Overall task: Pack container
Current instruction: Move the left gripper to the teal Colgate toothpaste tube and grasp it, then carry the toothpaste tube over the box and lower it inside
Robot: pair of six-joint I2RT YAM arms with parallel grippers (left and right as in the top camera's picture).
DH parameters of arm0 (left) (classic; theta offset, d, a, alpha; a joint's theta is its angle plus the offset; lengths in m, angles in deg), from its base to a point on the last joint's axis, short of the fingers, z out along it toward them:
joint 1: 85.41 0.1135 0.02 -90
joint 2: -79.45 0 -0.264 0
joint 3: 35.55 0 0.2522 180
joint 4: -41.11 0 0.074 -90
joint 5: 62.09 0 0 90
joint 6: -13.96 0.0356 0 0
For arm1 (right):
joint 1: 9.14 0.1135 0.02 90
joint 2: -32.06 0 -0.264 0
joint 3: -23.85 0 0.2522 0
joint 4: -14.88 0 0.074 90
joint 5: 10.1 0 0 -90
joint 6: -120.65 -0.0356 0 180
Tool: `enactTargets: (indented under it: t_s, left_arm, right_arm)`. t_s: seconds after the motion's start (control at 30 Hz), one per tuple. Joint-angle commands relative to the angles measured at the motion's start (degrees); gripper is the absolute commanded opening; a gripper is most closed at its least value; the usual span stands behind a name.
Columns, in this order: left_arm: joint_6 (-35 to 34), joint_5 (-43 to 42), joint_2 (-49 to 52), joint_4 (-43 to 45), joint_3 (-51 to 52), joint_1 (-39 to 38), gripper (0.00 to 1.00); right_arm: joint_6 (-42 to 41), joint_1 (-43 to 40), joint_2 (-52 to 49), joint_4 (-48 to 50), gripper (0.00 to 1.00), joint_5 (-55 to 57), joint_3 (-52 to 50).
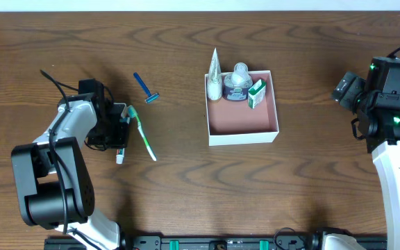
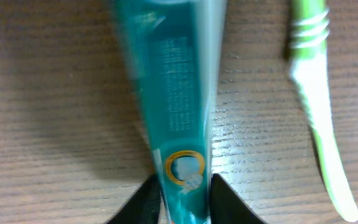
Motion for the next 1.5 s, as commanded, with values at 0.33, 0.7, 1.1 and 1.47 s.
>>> enactTargets:
  t_s: [0.33, 0.7, 1.1, 1.47]
  left_arm:
    - [-11.69, -1.11, 0.13, -2.12, -0.44, 0.24, 0.06]
    - [-7.17, -19.54, -1.97, -8.96, -8.17, 0.07, 0.06]
    - [2.19, -22.01, -15.61, -14.78, -15.65, -8.33, 0.06]
    - [7.48, -15.10, -27.85, -2.01, -16.06, -32.24, 0.06]
  right_arm:
    - [0.68, -0.31, 0.04, -0.07, 0.99, 0.59, 0.52]
    - [0.68, -0.31, 0.04, -0.04, 0.99, 0.59, 0.52]
    - [0.68, -0.31, 0.04, -0.07, 0.99, 0.59, 0.52]
    - [0.70, -0.31, 0.04, -0.07, 0.99, 0.59, 0.52]
